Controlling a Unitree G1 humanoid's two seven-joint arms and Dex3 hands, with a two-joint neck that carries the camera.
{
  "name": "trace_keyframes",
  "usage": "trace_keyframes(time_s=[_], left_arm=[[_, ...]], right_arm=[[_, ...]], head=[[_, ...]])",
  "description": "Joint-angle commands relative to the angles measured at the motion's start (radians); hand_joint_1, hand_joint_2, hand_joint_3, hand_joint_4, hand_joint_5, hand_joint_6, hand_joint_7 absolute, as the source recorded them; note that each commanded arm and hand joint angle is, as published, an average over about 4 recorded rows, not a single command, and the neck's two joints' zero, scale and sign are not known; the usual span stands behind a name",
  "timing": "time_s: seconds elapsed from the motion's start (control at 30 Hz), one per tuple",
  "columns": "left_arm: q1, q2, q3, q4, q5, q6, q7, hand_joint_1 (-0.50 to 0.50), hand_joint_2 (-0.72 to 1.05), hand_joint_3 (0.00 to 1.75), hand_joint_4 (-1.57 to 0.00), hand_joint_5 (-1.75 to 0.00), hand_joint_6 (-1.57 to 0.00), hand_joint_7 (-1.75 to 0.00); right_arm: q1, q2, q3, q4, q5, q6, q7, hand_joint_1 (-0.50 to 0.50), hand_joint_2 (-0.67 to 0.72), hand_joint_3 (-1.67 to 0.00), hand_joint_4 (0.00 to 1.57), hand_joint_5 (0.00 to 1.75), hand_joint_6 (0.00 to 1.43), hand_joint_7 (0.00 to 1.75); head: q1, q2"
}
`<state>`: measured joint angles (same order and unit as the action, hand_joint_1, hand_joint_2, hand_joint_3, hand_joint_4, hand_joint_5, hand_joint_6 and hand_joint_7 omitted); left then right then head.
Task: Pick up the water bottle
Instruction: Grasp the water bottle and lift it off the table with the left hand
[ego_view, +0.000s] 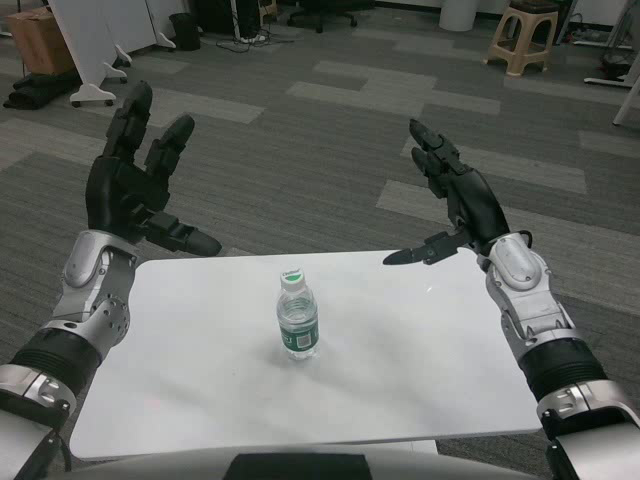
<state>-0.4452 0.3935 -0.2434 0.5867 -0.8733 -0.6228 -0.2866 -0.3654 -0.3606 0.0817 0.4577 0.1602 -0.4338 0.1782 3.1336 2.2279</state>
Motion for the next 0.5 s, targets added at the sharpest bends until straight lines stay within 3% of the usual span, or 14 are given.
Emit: trace_keyframes(time_s=[0.03, 0.3, 0.5], left_arm=[[0.010, 0.020, 0.003, 0.000, 0.033, 0.043, -0.018, -0.48, -0.19, 0.09, 0.00, -0.44, 0.00, 0.00], [0.009, 0.034, 0.004, -0.002, 0.104, 0.121, -0.055, -0.48, -0.10, 0.09, 0.00, -0.72, 0.00, 0.00], [0.005, 0.061, -0.002, -0.005, 0.137, 0.188, -0.081, -0.48, -0.13, 0.09, 0.00, -0.77, 0.00, 0.00]], right_arm=[[-0.005, -0.008, 0.001, -0.001, 0.008, -0.014, -0.006, -0.33, -0.16, -0.24, 0.00, 0.00, 0.00, 0.00], [-0.008, -0.008, 0.001, 0.004, 0.008, -0.014, -0.006, -0.33, -0.16, -0.24, 0.00, 0.00, 0.00, 0.00], [-0.017, -0.014, 0.006, 0.014, 0.009, -0.014, -0.006, -0.33, -0.16, -0.24, 0.00, 0.00, 0.00, 0.00]], head=[[-0.006, -0.007], [-0.018, -0.019], [-0.019, -0.023]])
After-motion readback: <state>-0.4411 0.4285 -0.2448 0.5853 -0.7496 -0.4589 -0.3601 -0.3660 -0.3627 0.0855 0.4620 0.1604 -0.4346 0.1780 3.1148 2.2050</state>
